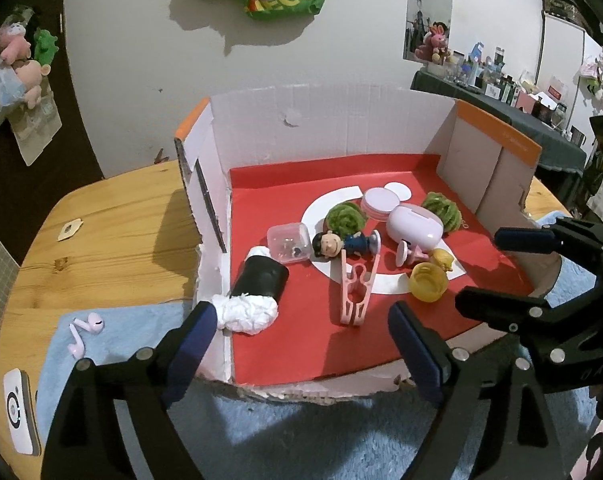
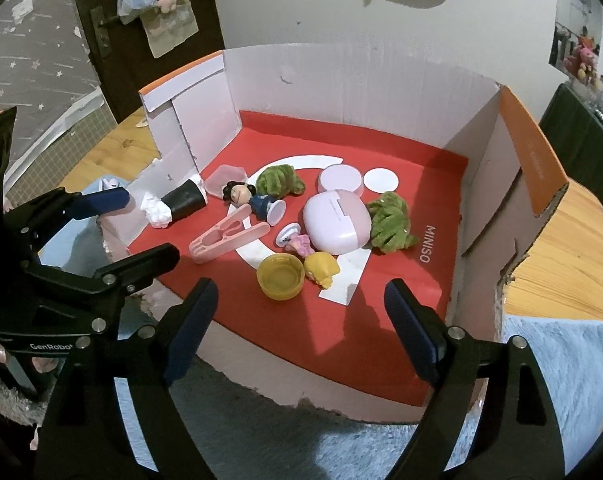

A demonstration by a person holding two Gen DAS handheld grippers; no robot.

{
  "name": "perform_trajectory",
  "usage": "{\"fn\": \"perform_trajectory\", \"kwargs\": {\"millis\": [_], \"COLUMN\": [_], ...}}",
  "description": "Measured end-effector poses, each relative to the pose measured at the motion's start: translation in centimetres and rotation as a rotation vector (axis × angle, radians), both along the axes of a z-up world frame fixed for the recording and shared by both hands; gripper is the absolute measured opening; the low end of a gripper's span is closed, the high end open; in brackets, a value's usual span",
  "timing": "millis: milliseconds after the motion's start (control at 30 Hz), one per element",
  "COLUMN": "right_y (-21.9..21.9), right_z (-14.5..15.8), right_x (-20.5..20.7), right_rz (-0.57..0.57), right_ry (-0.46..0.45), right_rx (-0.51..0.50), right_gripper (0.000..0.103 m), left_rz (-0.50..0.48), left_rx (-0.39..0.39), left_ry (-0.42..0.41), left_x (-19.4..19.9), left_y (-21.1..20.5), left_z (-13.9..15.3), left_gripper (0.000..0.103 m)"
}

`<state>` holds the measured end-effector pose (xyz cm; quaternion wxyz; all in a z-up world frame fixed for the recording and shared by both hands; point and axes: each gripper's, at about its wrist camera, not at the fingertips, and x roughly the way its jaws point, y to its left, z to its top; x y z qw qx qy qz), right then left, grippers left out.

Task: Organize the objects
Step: 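Withdraw both open tools up and back from the tray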

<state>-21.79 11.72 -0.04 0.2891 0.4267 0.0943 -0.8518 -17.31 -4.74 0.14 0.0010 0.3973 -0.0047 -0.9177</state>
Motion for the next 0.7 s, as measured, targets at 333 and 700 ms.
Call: {"fn": "perform_trajectory", "kwargs": {"millis": [333,700], "right_y": [0.7,1.2], "right_z": [0.6,0.7], "right_x": [1.0,1.8], "right_rz": [-0.02,-0.052], "right_ry": [0.02,0.033], "right_rx": [-0.016,-0.032], "right_gripper": [0.085,0.086], "left_rz": [0.002,0.023], "left_rx": [-0.011,-0.02], "left_ry": [0.027,0.04], "left_x": [1.0,1.8], "left_y": [0.4,0.4], "left_z": [0.4,0.7], "left_gripper": [0.1,0.103]}}
